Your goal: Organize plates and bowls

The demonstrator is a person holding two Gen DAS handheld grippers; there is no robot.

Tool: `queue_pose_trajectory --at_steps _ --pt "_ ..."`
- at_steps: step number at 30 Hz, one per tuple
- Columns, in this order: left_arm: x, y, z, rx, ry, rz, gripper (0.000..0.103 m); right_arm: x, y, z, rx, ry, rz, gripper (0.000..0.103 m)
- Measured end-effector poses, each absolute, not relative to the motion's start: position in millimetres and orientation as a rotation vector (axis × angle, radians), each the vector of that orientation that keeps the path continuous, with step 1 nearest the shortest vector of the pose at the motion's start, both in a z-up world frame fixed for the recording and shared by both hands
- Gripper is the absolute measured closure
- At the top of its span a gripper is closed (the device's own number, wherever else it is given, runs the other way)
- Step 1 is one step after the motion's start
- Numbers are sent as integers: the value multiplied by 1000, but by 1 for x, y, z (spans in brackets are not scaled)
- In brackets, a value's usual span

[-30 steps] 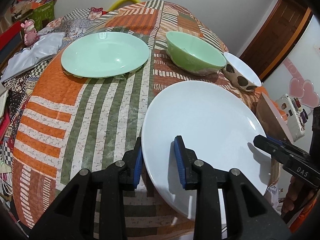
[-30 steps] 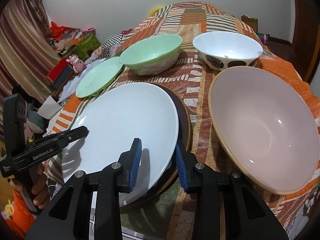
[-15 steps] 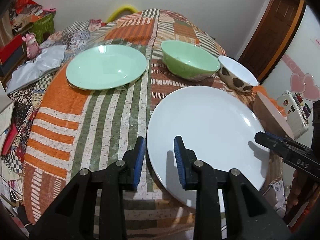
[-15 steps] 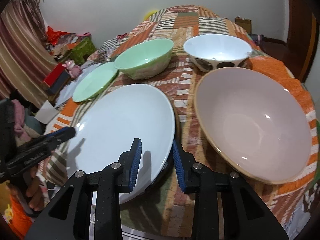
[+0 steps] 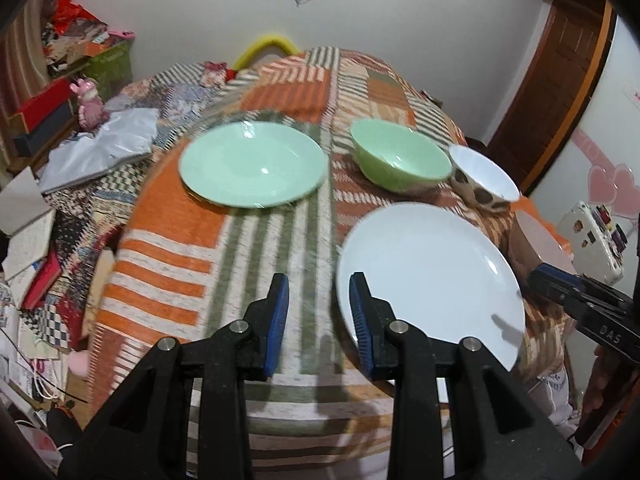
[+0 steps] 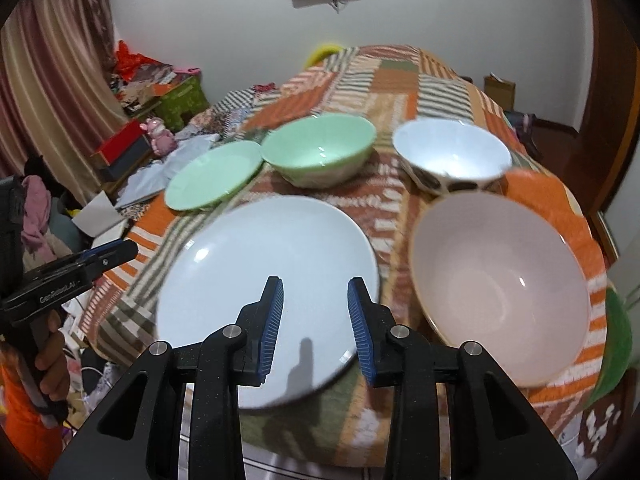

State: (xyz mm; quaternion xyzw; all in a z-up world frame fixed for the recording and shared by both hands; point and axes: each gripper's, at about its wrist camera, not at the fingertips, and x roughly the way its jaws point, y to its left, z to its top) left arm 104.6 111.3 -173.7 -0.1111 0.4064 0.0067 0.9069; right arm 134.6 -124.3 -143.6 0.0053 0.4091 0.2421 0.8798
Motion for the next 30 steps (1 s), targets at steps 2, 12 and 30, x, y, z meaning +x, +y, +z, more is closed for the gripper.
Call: queue_pose_trajectory --at_steps 2,12,30 --pt "103 121 -166 -220 814 43 58 138 -116 -140 4 844 523 72" --pt "117 166 -137 -153 732 153 39 167 -58 -129 -32 824 628 56" --pt "205 234 -197 -212 879 169 35 238 34 -170 -135 995 674 51"
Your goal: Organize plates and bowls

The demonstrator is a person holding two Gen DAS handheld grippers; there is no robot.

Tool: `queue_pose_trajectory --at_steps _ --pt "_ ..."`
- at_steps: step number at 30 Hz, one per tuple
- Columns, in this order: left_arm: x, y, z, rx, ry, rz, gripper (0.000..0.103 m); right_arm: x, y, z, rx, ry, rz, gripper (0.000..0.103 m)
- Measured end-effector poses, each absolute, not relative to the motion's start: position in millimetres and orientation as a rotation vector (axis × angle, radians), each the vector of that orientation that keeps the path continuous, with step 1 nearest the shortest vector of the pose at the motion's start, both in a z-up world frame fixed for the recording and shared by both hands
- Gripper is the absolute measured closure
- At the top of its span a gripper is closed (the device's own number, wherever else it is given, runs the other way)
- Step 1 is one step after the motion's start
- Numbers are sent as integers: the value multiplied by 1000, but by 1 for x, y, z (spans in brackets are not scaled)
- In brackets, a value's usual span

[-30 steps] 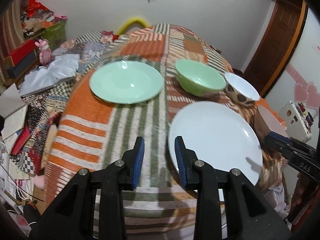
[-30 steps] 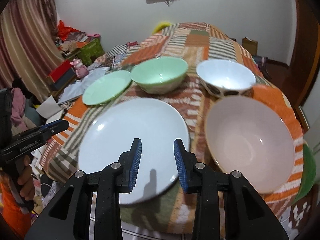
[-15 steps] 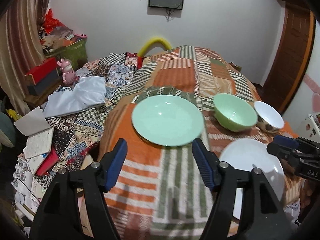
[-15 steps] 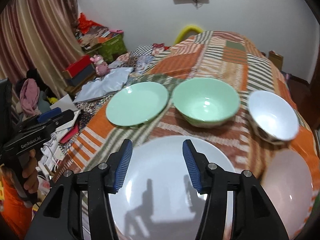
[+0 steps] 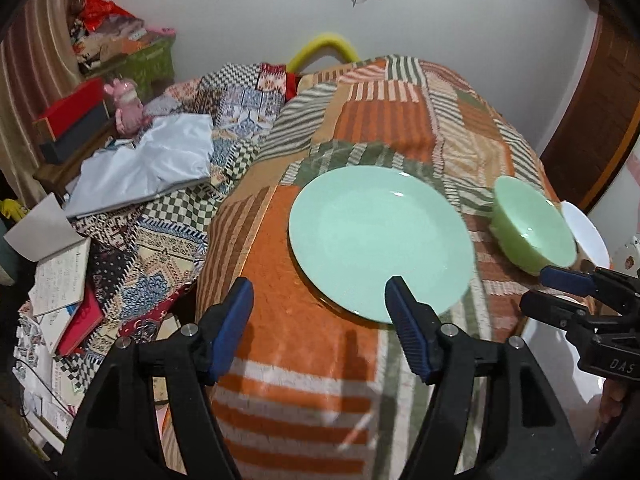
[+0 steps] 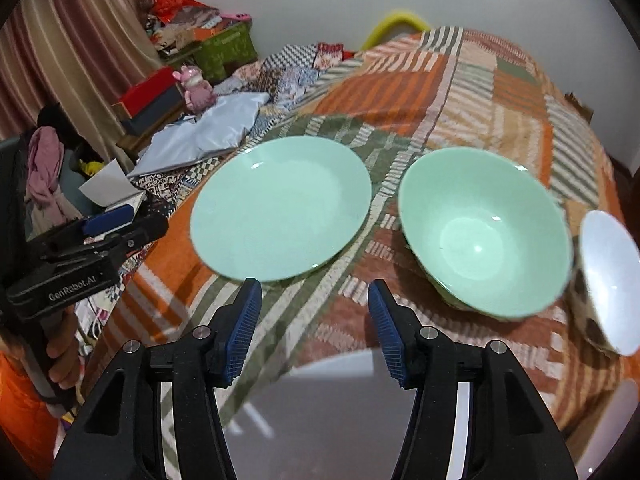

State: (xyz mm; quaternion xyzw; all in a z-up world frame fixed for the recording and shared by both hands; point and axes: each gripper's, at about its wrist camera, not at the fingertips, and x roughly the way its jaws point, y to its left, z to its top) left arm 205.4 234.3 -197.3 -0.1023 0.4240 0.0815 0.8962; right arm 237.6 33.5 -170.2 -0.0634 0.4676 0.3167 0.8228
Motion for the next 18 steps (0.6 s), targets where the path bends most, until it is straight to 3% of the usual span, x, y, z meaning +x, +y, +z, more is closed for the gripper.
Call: queue_pose_trajectory --at_steps 6,12,18 --pt "230 248 -219 -212 904 163 36 258 44 -185 -94 1055 663 52" --pt "252 256 -238 -245 946 132 61 267 52 -195 -88 1093 649 69" --pt "267 259 -250 -272 967 103 73 274 60 -206 -68 1133 642 72"
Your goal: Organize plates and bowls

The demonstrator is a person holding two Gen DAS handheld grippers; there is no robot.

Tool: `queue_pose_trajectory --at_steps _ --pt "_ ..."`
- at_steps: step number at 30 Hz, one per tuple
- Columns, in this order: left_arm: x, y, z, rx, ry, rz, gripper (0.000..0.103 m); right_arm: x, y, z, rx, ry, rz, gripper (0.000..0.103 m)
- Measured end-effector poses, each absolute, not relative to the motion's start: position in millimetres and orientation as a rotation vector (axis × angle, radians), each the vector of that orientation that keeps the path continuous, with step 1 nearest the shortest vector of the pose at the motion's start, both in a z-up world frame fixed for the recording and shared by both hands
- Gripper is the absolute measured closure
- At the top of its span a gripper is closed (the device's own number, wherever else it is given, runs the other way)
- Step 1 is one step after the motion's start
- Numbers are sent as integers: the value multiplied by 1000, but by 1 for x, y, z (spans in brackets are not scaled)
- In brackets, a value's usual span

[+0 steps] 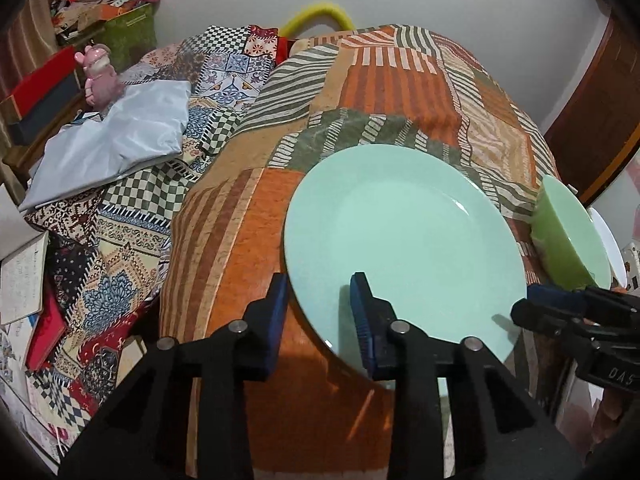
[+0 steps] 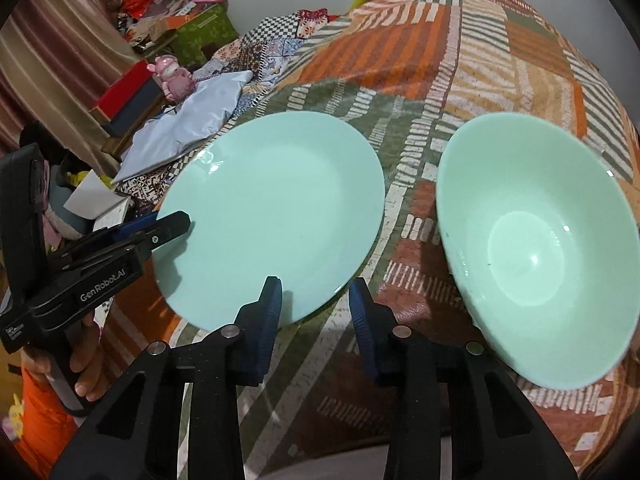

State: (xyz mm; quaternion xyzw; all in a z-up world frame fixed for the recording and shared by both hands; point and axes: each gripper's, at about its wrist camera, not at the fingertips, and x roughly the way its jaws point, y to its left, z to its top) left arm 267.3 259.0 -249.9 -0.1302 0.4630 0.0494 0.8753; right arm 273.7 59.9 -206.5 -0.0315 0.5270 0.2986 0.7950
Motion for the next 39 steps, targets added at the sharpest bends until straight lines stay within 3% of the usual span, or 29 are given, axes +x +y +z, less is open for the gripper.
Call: queue_pose_trajectory --at_steps 10,26,39 --pt "268 262 -250 -295 973 80 74 276 60 -207 -75 1142 646 77" --pt "177 258 -234 -305 1012 50 74 242 60 -205 -164 1197 795 77" --pt "207 272 -248 -330 1042 73 74 260 65 -209 -111 1188 752 74"
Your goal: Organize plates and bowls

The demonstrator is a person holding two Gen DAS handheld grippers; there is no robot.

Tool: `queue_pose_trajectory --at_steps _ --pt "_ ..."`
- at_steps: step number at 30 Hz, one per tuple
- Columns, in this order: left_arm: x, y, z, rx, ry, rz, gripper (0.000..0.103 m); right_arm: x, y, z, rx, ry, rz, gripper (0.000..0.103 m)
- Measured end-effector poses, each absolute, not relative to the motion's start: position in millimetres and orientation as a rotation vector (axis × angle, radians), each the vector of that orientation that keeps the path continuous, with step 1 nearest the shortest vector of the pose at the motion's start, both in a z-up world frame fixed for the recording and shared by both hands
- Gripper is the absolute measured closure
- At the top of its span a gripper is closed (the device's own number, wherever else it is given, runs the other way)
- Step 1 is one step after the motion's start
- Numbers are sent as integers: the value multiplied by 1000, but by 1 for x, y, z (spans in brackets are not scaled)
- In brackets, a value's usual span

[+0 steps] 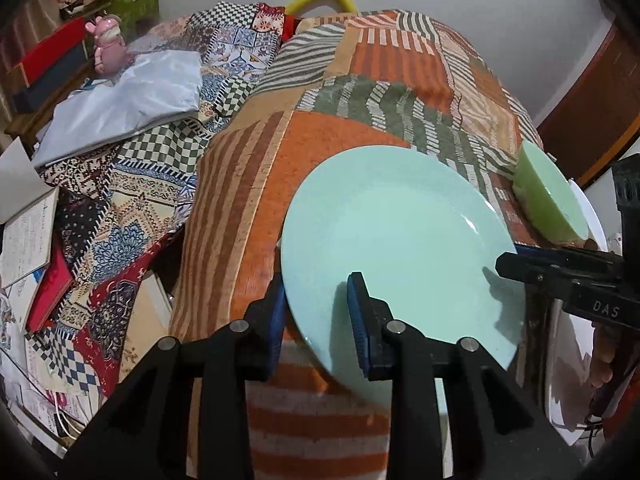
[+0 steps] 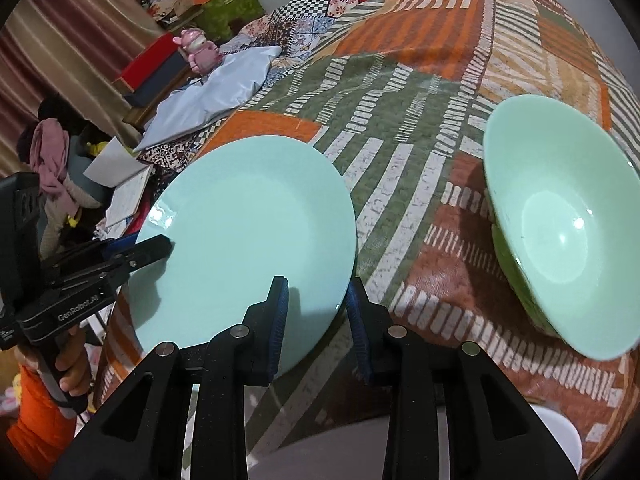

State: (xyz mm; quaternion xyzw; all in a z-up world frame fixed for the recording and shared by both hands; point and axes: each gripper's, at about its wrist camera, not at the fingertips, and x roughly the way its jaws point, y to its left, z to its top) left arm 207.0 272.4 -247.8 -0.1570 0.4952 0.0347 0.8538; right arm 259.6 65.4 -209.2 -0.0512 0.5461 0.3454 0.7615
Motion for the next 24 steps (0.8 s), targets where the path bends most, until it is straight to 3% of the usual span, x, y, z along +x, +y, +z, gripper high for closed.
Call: queue_pose_trajectory --at_steps 11,24 --pt "207 276 -250 -377 1024 56 74 258 65 -210 -98 1185 773 77" --pt "177 261 -216 -361 960 56 74 238 50 -186 -90 1103 791 77"
